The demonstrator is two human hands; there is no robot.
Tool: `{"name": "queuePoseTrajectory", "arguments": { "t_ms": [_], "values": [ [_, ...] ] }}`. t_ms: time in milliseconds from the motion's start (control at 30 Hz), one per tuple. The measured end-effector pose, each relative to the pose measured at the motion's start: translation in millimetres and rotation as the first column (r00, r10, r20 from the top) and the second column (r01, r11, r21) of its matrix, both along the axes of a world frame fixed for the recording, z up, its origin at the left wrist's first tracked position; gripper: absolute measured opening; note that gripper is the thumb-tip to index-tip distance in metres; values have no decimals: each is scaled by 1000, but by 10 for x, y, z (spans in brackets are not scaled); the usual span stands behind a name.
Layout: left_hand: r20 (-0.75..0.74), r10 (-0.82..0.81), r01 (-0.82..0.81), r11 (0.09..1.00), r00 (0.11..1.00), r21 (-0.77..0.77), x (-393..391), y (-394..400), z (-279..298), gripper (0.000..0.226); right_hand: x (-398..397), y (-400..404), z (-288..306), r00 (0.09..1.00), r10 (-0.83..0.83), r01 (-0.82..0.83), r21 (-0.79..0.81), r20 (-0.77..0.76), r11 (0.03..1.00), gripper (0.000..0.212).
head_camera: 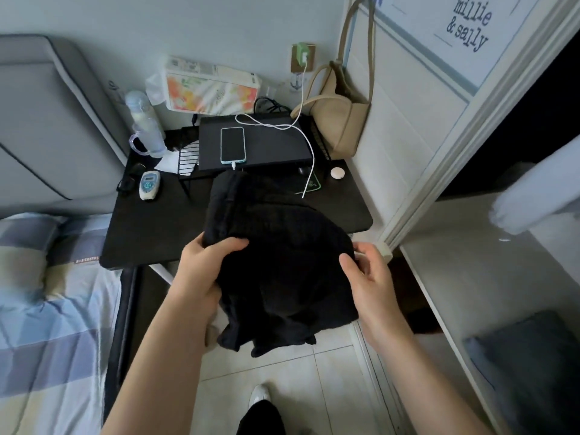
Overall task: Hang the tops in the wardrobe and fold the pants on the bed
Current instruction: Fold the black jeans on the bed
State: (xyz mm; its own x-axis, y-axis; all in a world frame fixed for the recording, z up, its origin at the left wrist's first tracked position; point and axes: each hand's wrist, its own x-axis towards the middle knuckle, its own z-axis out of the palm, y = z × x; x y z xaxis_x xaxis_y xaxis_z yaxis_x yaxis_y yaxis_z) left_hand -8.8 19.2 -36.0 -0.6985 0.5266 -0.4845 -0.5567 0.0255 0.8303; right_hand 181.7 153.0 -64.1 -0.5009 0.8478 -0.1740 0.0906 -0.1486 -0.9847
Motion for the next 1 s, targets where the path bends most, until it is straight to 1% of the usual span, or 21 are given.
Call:
{"name": "queuePoseTrajectory", "arguments": {
  "t_ms": [67, 167, 233, 300, 333, 400, 433, 467, 500, 533, 567, 633, 700, 767, 800, 867, 900, 967, 1000],
  "values": [
    [-51, 78, -74, 995, 996, 66, 297, -169, 58, 34, 118, -64, 28, 1000, 14, -13, 10, -21, 1000, 21],
    [-142, 222, -203, 969, 965, 140, 725, -467, 98, 35, 310, -177, 132, 990, 136, -133, 88, -29, 987, 23],
    [-225, 300, -263, 948, 927, 181, 925, -667, 135, 38, 405, -276, 233, 979, 204, -206, 189, 31, 960, 21],
    [-306, 376, -326, 923, 874, 203, 1090, -880, 195, 41, 443, -404, 343, 967, 216, -248, 301, 136, 921, 18],
    [-334, 412, -362, 910, 848, 203, 1157, -983, 223, 42, 436, -472, 392, 958, 201, -264, 359, 202, 895, 18],
    [-365, 507, -460, 862, 781, 212, 1291, -1221, 309, 42, 382, -658, 498, 931, 157, -312, 492, 330, 813, 24],
    [-370, 547, -503, 837, 751, 215, 1345, -1320, 346, 42, 356, -752, 559, 927, 148, -325, 545, 344, 773, 26],
    [-369, 582, -541, 812, 724, 218, 1391, -1420, 366, 41, 332, -854, 635, 930, 176, -342, 582, 324, 737, 27],
    [-362, 625, -585, 778, 691, 227, 1450, -1564, 395, 41, 296, -999, 720, 923, 252, -381, 612, 290, 693, 26],
    [-346, 674, -631, 736, 652, 243, 1522, -1747, 430, 41, 251, -1188, 805, 900, 347, -433, 632, 264, 643, 23],
    [-328, 691, -648, 720, 644, 247, 1548, -1801, 451, 42, 242, -1279, 859, 877, 417, -467, 633, 240, 617, 19],
    [-325, 750, -717, 655, 577, 239, 1662, -2064, 474, 44, 204, -1629, 960, 784, 587, -577, 587, 202, 569, 15],
    [-355, 806, -786, 569, 474, 242, 1791, -2351, 503, 42, 162, -2047, 1028, 656, 735, -703, 497, 175, 509, 16],
    [-385, 829, -824, 514, 406, 239, 1889, -2533, 516, 41, 136, -2382, 1060, 526, 838, -807, 394, 145, 439, 30],
    [-410, 833, -839, 490, 371, 236, 1962, -2676, 515, 41, 104, -2605, 1077, 446, 886, -855, 354, 127, 379, 40],
    [-499, 797, -839, 497, 342, 220, 2097, -2935, 536, 38, 48, -3043, 1107, 304, 950, -919, 284, 66, 275, 53],
    [-542, 767, -823, 525, 345, 219, 2146, -2997, 548, 37, 33, -3207, 1117, 252, 967, -935, 265, 34, 234, 55],
    [-640, 688, -801, 570, 342, 184, 2245, -3239, 541, 41, 41, -3650, 1118, 161, 987, -957, 244, -3, 157, 53],
    [-689, 635, -790, 595, 349, 148, 2286, -3383, 530, 45, 58, -3881, 1109, 148, 989, -960, 239, -18, 148, 51]
  ]
}}
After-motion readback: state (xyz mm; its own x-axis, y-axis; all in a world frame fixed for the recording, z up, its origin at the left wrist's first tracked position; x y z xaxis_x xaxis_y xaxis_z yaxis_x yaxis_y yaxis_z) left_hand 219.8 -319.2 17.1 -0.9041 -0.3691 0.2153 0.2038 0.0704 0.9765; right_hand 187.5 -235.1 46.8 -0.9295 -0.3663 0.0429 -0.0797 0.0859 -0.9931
